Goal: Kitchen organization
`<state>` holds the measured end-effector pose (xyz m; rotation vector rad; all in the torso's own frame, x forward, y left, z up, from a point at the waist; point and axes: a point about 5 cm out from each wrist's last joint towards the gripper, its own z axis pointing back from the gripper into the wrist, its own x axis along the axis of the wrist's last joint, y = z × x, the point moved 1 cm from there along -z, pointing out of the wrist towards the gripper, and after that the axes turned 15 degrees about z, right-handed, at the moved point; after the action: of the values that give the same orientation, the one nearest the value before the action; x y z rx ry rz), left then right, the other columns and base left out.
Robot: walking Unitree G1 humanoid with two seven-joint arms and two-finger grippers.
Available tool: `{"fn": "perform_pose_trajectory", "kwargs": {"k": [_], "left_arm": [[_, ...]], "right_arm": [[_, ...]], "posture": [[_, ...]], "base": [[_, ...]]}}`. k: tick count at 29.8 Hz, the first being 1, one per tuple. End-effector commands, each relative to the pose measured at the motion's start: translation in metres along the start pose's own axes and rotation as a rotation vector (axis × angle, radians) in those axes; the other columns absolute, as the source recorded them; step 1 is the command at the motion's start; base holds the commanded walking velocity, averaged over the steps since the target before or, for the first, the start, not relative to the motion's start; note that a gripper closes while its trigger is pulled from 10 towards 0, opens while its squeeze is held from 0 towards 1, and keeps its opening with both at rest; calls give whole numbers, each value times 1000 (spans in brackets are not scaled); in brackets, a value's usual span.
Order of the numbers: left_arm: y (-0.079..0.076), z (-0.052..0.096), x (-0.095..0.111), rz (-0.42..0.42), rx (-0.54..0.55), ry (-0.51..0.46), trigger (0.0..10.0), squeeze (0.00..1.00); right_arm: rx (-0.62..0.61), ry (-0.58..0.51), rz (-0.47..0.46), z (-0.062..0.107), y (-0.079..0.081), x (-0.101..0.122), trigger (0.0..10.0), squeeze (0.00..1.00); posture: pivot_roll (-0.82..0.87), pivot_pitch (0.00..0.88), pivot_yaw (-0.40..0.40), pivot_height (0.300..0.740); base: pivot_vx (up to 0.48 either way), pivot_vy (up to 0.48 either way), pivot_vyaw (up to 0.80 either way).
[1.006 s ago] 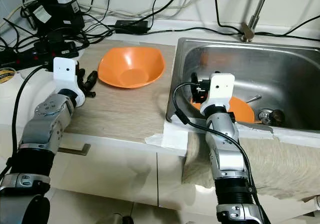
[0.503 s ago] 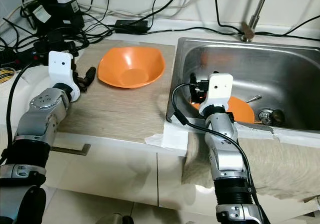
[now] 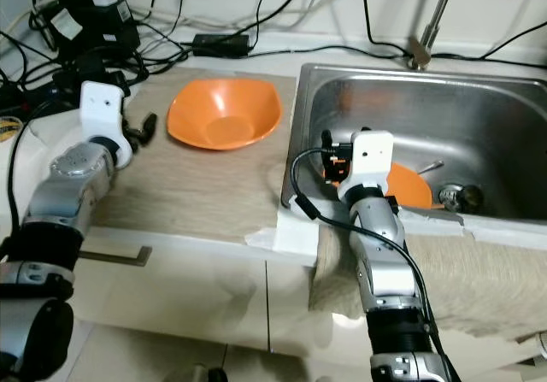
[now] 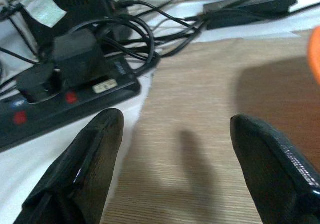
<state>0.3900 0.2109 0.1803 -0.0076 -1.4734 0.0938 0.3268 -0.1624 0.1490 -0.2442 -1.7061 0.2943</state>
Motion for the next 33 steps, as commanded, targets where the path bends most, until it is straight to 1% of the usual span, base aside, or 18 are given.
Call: {"fn": "perform_pose_trajectory", "kwargs": {"k": [1,2,4,5,7,10,11,15,17,20,22,23,24,27,30,31,32,33], "left_arm": [[-1,-2,7,-9,5,-15,10000,0],[-3,-4,9,19,-8,-12,10000,0],[-4,-4,10,32,-10,-11,10000,0],[-6,-6,10,78,-22,2,10000,0],[-12,-6,9,130,-50,20,10000,0],[-28,-5,7,238,-116,59,10000,0],[-30,-4,7,251,-123,58,10000,0],[-36,-4,14,280,-146,34,10000,0],[-33,-5,26,303,-133,-11,10000,0],[-31,-5,31,293,-127,-28,10000,0],[-23,-6,35,273,-93,-49,10000,0],[-23,-6,35,273,-93,-49,10000,0],[-18,-6,36,246,-68,-58,10000,0],[-16,-6,39,250,-64,-69,10000,0],[-21,-5,42,296,-95,-55,10000,0],[-21,-5,42,296,-95,-55,10000,0],[-24,-5,42,313,-107,-43,10000,0],[-32,-4,40,362,-137,-18,10000,0]], "right_arm": [[4,-12,2,0,0,3,10000,0],[6,-10,3,1,1,2,10000,0],[7,-9,3,1,1,2,10000,0],[8,-8,3,2,1,1,10000,0],[10,-7,3,3,2,1,10000,0],[14,-9,2,3,3,2,10000,0],[14,-10,3,3,3,2,10000,0],[12,-11,5,2,2,2,10000,0],[11,-9,4,2,3,1,10000,0],[13,-7,5,3,4,0,10000,0],[20,-3,5,3,5,-1,10000,0],[20,-3,5,3,5,-1,10000,0],[21,-1,6,4,6,-2,10000,0],[22,-1,6,4,6,-2,10000,0],[25,0,6,4,6,-2,10000,0],[25,0,6,4,6,-2,10000,0],[26,1,6,3,6,-2,10000,0],[27,1,5,3,7,-2,10000,0]], "posture": [[-65,0,42,732],[-67,0,42,732],[-67,0,42,732],[-68,0,42,732],[-68,0,42,732],[-69,0,46,732],[-69,0,46,732],[-68,0,46,732],[-66,0,47,732],[-64,0,45,732],[-62,0,45,732],[-62,0,45,732],[-61,0,44,732],[-60,0,44,732],[-58,0,43,732],[-58,0,43,732],[-58,0,44,732],[-59,0,44,732]], "base": [[0,0,0],[0,0,0],[0,0,0],[0,0,0],[0,0,0],[0,0,0],[0,0,0],[0,0,0],[0,0,0],[0,0,0],[0,0,0],[0,0,0],[0,0,0],[0,0,0],[0,0,0],[0,0,0],[0,0,0],[0,0,0]]}}
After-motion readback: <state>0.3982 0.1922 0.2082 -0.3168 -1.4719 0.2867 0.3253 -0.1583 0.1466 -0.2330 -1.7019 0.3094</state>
